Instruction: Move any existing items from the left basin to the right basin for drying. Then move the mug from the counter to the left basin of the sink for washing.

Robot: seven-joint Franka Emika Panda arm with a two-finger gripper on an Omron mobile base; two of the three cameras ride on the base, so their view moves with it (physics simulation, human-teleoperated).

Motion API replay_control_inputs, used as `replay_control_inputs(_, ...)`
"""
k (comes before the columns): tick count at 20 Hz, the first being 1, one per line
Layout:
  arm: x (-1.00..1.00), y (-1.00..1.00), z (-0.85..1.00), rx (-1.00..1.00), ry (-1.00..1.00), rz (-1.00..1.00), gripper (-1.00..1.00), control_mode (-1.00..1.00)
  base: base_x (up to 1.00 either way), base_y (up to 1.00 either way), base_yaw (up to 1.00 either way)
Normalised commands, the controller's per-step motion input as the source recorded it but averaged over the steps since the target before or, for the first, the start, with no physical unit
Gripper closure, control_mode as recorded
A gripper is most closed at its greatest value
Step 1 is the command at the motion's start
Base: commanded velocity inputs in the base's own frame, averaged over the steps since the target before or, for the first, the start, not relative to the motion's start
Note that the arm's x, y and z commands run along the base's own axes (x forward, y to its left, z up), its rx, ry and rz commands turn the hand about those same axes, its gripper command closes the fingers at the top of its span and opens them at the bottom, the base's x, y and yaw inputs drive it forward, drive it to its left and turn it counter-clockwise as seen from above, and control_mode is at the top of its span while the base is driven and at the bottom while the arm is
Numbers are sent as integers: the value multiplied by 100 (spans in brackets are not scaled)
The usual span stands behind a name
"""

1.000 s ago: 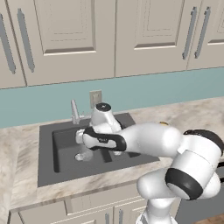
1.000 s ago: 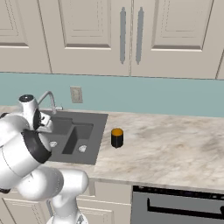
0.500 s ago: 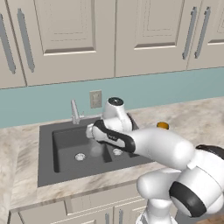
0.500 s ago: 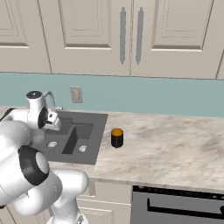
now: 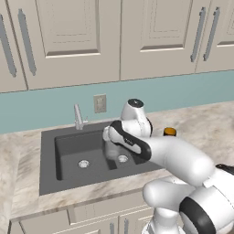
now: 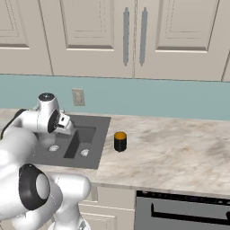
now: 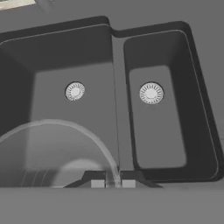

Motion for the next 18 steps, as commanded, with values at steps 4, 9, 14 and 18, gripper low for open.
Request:
replay_control_inputs(4, 0, -53, 8, 0, 0, -3, 100, -100, 0, 0, 0)
replay_control_inputs(9, 0, -50, 2, 0, 0, -4, 100, -100, 0, 0, 0)
replay_control_inputs(14, 0, -37, -9, 0, 0, -5, 100, -100, 0, 0, 0)
replay_control_inputs(18, 7, -30, -26, 0, 2, -3, 100, -100, 0, 0, 0)
